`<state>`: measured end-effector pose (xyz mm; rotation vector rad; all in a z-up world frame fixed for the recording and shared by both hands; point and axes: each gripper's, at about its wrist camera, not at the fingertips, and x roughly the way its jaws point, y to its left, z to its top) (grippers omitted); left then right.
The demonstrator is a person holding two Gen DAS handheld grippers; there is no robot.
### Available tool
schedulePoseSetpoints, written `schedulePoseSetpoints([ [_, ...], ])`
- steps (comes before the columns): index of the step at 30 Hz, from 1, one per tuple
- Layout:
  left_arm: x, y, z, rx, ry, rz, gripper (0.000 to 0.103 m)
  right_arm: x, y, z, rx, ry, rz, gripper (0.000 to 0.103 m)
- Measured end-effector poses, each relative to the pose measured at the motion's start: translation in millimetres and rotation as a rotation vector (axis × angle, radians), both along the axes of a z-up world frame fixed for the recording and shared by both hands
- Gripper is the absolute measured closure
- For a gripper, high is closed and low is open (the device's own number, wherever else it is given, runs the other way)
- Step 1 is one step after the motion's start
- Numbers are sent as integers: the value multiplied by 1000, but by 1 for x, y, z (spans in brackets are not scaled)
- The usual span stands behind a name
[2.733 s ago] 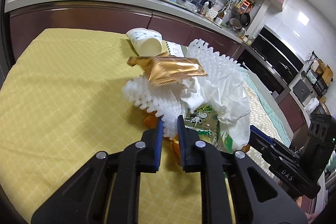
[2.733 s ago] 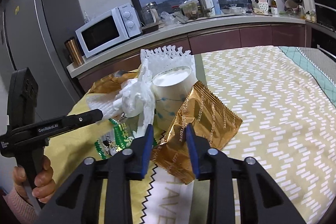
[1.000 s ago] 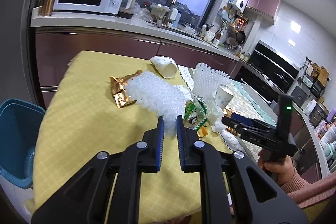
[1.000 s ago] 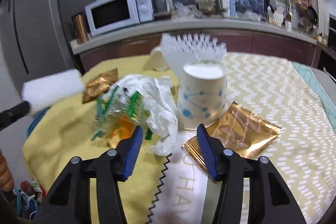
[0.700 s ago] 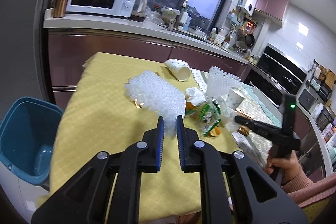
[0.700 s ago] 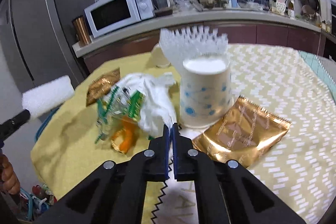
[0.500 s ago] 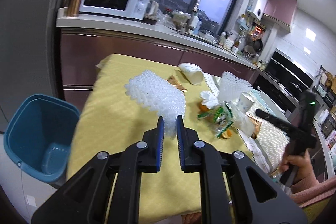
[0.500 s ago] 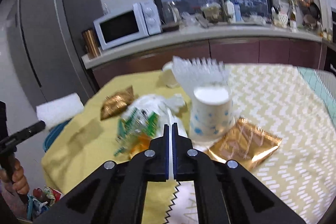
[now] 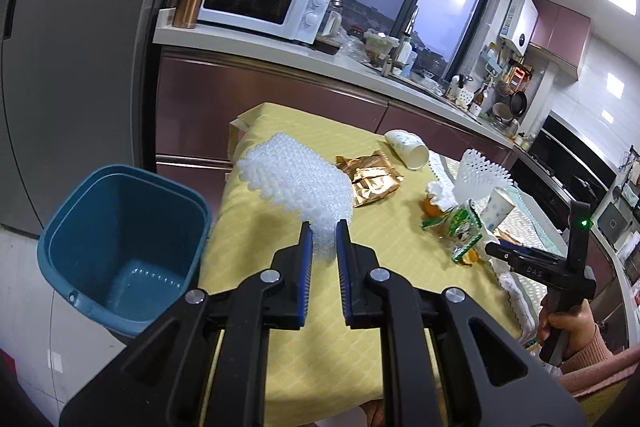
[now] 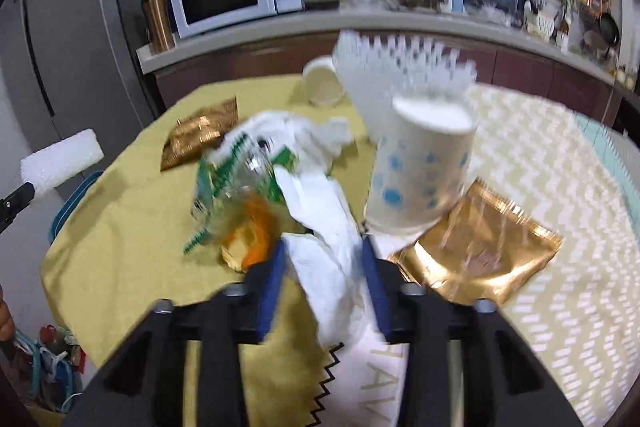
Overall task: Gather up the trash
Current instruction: 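Lift the foam net with the left gripper while the right gripper lifts the tissue, then carry both items over the blue bin and open both grippers to drop them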
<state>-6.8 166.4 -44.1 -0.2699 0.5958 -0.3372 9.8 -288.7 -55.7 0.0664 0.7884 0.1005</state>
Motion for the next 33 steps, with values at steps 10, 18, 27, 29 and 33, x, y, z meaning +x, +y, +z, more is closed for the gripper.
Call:
schedulePoseSetpoints([
  [10,-2,34,-9,15,20,91,91,-27,3,52,85,-152,40,94],
  [18,1,72,-17,29,48,199,91,-13,93,72,175,-170,386,94],
  [27,10,106,-46,26,128,284,90,38,217,51,238,-17,684,93],
  [29,15,112,-53,22,148,293,90,47,237,46,248,14,718,93],
  [33,23,116,-66,28,180,307,90,66,280,34,235,76,773,93],
])
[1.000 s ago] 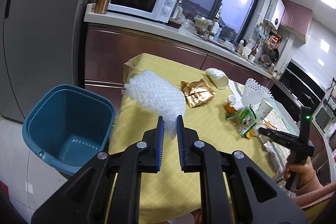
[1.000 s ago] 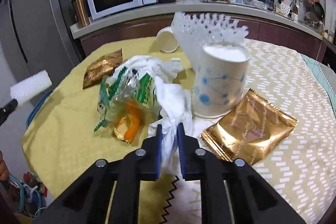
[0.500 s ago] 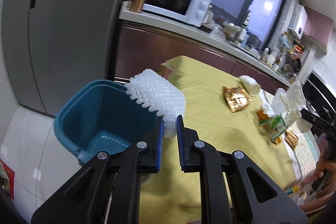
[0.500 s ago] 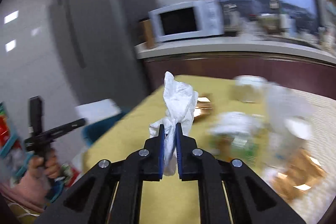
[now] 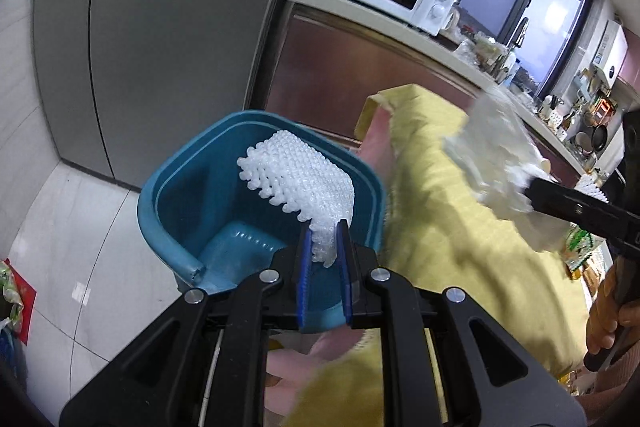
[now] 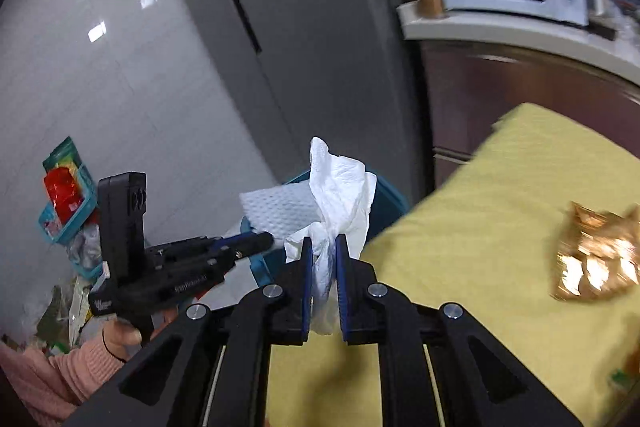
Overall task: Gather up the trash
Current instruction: 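Carry both items over the blue bin and open both grippers to drop them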
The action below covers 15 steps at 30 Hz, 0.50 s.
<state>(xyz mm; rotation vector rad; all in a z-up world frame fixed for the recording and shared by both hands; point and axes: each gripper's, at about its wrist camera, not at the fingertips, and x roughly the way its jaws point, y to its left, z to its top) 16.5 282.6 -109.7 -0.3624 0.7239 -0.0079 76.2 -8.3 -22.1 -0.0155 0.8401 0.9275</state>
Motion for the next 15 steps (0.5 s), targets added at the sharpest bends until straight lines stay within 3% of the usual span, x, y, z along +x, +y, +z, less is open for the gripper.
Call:
schedulePoseSetpoints([
  [10,23,19,-29,-27,70,43,89,30,68,-42,-121,109,56,89],
  [15,32,23,-43,-33,104,60,79,35,81,-53,-163,146,50,81],
])
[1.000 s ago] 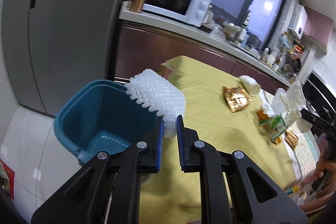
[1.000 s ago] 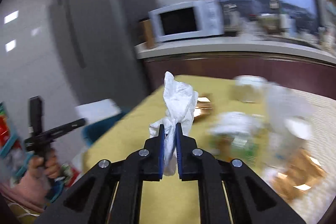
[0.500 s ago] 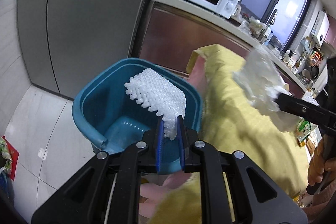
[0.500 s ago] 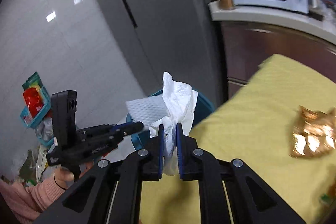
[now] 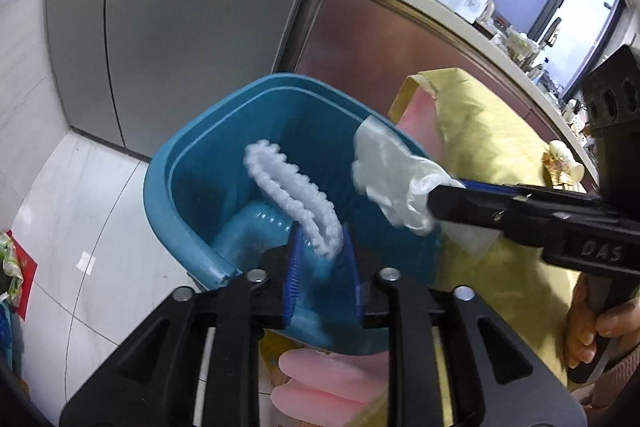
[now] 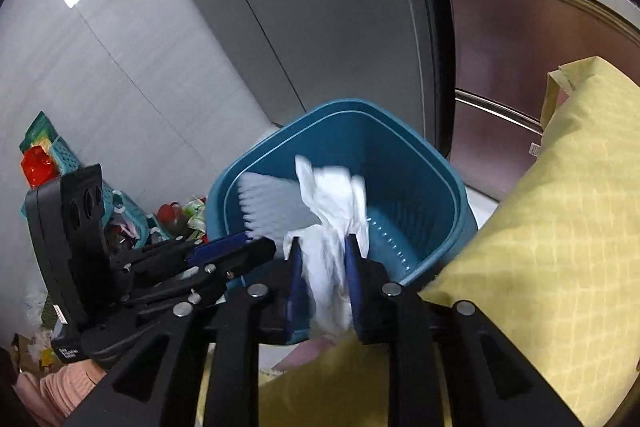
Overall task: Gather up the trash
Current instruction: 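Carry both items over the blue bin and open both grippers to drop them, then move both tools back over the table toward the gold foil wrapper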
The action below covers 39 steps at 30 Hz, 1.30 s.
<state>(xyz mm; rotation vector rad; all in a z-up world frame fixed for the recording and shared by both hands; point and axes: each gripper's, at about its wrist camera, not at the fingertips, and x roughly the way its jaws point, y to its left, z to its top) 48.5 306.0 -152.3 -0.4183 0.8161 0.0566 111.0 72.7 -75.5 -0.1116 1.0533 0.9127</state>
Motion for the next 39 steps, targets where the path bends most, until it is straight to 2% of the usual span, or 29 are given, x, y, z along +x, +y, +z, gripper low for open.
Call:
schedulePoseSetpoints([
  [1,1,-1,-1,-1,6,1,79,-1,0,2,3,-7,-1,74],
  [3,2,-2,-5,-2,13,3,74,-2,-1,4,3,-17,-12,66],
  [9,1,-8,2,24,-6,14,70,-8,-16,8,36,-25,-23,66],
  [14,-9,-26,31,56,-91,-26,61,-19,-44,24,75,-67,-26,66],
  [18,-10,-54,59,64,-168,-105,55,-34,-78,40,107,-112,-52,66],
  [27,6,-127,92,46,-241,-291,50,-44,-182,69,148,-206,-237,63],
  [35,27,-180,93,28,-232,-394,47,-43,-261,76,130,-253,-408,61],
  [39,43,-207,92,27,-213,-438,46,-39,-286,77,135,-263,-468,61],
])
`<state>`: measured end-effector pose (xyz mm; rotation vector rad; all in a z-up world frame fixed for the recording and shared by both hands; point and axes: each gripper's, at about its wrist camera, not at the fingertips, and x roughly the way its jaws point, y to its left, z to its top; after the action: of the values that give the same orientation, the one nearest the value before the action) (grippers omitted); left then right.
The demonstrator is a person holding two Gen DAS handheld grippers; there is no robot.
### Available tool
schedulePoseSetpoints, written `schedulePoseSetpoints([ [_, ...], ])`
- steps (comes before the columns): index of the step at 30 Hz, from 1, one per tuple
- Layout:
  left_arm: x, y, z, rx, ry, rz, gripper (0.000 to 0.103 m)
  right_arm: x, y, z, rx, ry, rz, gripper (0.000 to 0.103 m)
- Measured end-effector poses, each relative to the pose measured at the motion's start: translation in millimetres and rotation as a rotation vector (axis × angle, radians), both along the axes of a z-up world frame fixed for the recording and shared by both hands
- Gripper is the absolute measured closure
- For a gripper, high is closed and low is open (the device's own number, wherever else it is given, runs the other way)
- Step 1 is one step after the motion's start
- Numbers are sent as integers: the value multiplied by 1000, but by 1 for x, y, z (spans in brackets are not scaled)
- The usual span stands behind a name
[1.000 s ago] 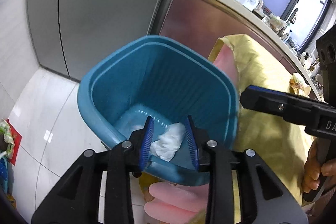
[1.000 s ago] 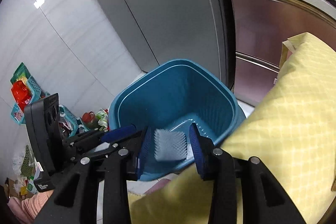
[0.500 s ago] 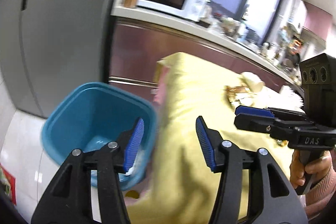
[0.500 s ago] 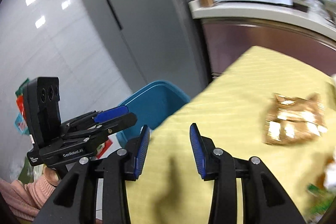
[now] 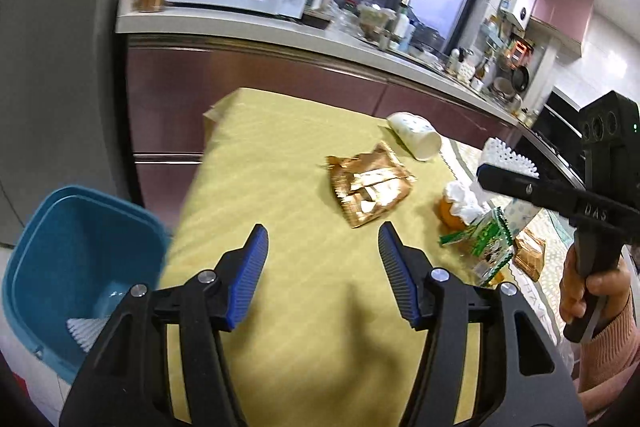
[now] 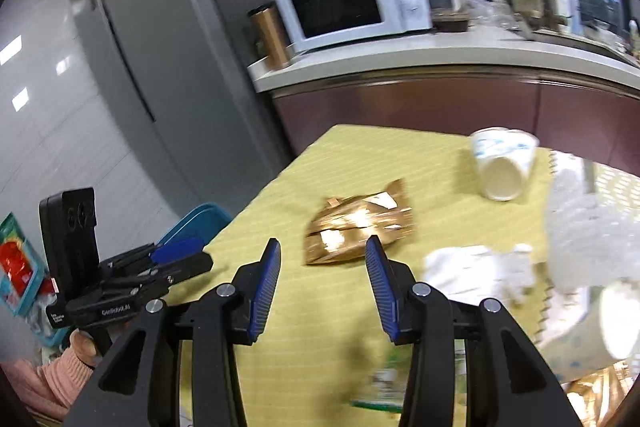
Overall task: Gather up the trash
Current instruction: 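Move both tools back over the table toward the gold foil wrapper, then grasp the gold foil wrapper with the left gripper while the right grasps a foam net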
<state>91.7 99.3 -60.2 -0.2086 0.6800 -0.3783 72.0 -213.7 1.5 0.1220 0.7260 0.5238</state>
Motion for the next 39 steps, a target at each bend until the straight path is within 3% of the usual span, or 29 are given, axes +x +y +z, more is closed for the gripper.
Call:
schedulePoseSetpoints([
  [7,26,-31,-1,22,26,-47,40,2,-44,12,1,-44,-93,58],
  [23,78,-66,-18,41,141,-48,35,-6,-144,20,9,-123,-335,46],
  [34,102,-78,-32,-2,225,-64,35,3,-166,3,9,-87,-357,37],
  [39,105,-84,-32,2,228,-51,41,8,-162,-6,0,-65,-331,37],
])
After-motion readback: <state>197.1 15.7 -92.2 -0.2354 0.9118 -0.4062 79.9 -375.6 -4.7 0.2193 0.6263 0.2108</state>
